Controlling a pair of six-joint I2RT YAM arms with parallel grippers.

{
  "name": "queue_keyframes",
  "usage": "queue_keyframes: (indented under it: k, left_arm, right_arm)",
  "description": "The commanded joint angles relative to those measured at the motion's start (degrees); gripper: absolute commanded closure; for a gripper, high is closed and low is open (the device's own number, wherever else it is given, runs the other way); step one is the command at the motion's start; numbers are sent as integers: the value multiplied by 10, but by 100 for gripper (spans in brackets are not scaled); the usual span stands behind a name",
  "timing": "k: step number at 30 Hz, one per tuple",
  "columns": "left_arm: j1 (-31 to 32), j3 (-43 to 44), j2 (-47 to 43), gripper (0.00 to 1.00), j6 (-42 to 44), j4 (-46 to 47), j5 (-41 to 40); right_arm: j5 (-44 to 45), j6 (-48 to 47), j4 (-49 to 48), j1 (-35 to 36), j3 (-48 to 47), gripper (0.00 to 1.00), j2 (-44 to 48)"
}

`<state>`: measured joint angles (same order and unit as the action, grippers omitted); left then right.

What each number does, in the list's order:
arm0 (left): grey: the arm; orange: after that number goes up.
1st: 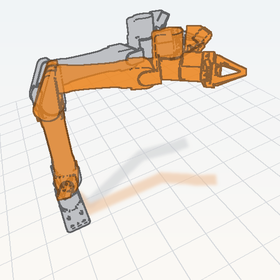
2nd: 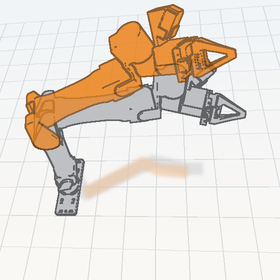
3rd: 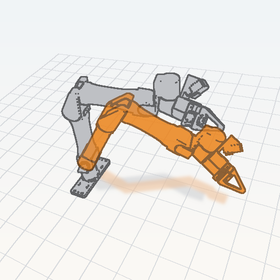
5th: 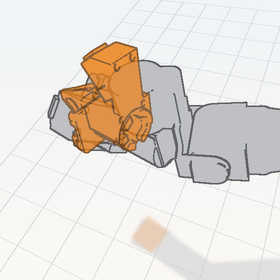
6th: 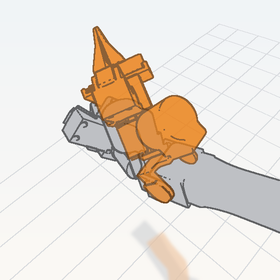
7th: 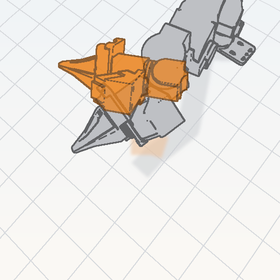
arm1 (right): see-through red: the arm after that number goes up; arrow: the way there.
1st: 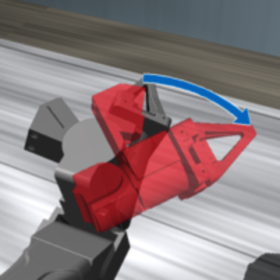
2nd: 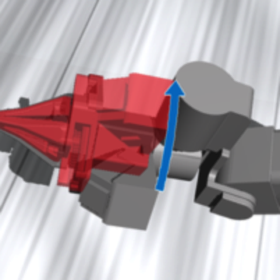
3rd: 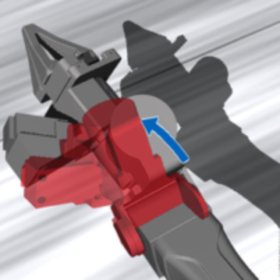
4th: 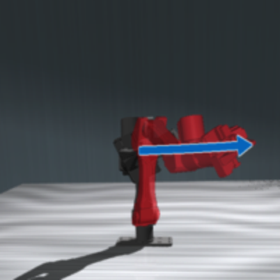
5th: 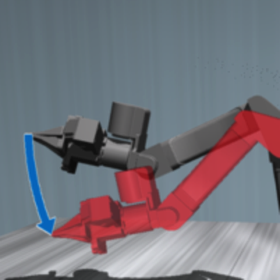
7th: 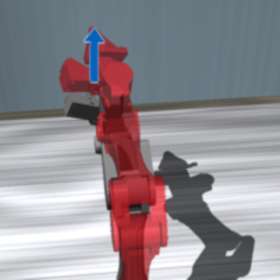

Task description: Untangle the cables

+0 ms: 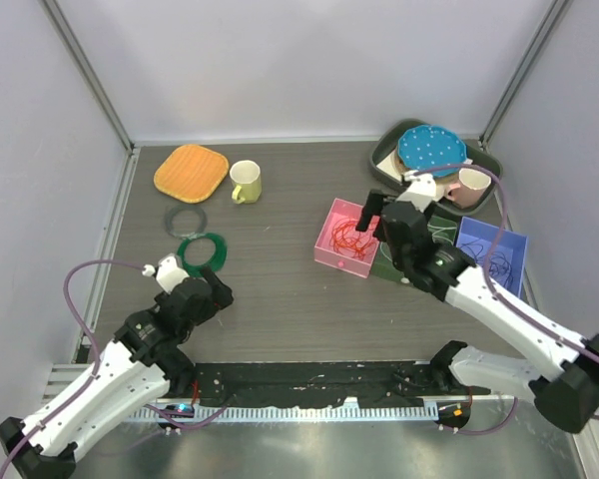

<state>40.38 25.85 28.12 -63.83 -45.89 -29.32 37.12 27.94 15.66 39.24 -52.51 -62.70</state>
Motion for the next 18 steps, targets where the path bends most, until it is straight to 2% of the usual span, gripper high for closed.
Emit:
queue_keyframes:
  k: [1,7,18]
  left_arm:
    - [0,90,27,0,18,-12,0]
    - [0,161,47,0,25,-73,-35]
    - [0,167,22,0,29,-80,-49]
  right_arm:
    - [67,48,100,0,33,5,85]
    - [102,61,90,0,92,4,207]
    - [116,62,97,0,114,4,267]
